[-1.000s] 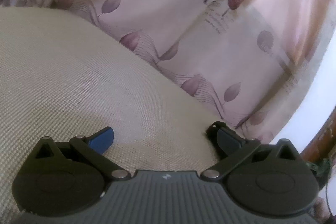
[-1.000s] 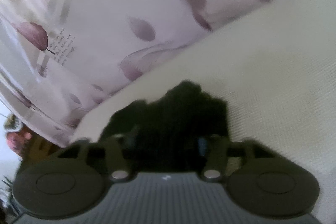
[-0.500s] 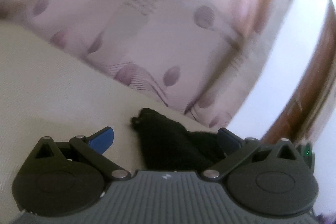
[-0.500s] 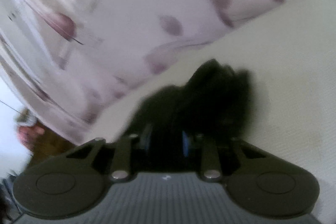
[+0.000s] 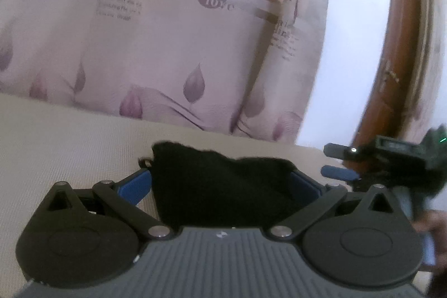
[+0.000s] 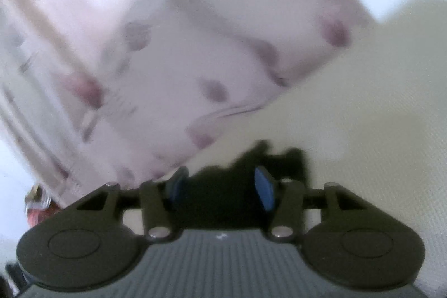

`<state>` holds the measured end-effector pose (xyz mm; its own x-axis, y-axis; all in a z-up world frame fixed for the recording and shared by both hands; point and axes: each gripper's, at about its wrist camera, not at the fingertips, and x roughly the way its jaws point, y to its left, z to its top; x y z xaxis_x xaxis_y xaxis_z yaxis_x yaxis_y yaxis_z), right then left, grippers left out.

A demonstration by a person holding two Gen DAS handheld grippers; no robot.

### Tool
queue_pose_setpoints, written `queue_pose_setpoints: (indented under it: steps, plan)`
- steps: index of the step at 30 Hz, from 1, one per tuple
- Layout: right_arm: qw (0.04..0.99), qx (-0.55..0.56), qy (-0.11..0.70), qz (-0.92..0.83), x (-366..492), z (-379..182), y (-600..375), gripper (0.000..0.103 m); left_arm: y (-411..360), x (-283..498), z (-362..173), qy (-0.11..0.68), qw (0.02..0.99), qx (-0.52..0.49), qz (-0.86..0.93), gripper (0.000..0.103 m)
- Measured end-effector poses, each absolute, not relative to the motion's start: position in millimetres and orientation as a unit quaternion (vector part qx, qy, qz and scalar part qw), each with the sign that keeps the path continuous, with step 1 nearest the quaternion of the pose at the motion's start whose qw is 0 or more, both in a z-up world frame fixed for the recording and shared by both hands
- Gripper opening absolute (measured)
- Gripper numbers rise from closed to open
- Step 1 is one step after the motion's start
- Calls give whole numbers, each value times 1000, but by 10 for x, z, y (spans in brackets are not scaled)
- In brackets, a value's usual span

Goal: Fold small clothes

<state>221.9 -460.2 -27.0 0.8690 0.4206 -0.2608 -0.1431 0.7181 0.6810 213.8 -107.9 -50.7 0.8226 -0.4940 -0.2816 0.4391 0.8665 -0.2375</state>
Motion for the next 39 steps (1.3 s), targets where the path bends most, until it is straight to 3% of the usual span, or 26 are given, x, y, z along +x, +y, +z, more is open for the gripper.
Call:
queue_pose_setpoints:
  steps: [7,9,10,20,26,29,32,39]
  plan:
    - [928,191,279,156,2437,-328,-4013,49,-1383,2385,-500,192,965,-21,-179,94]
    - [936,142,298,124,2415,-440,-3944,49,-1450,2455,-606,215,963,19,-158,80]
    - [937,116,310,109,2382,-504,-3927,49,-1442,2485,-670,229,961,24,-155,78]
    - [936,122,309,118,2187,-593,-3989,52,-1193,2322,-914,257,953,-8,-163,79]
    - [961,97,233,111,2038,-264,-3847,52,-1182,2373,-909,270,951,-21,-150,90]
    - [961,58,245,113,2135,-250,-3719,52,-1211,2384,-899,271,952,-13,-141,93]
    - [947,19,306,97,2221,-516,-3641,55,-1232,2394,-903,274,952,-6,-133,97]
    - [952,34,289,90,2164,-640,-3678,62,-1266,2404,-893,276,954,7,-118,101]
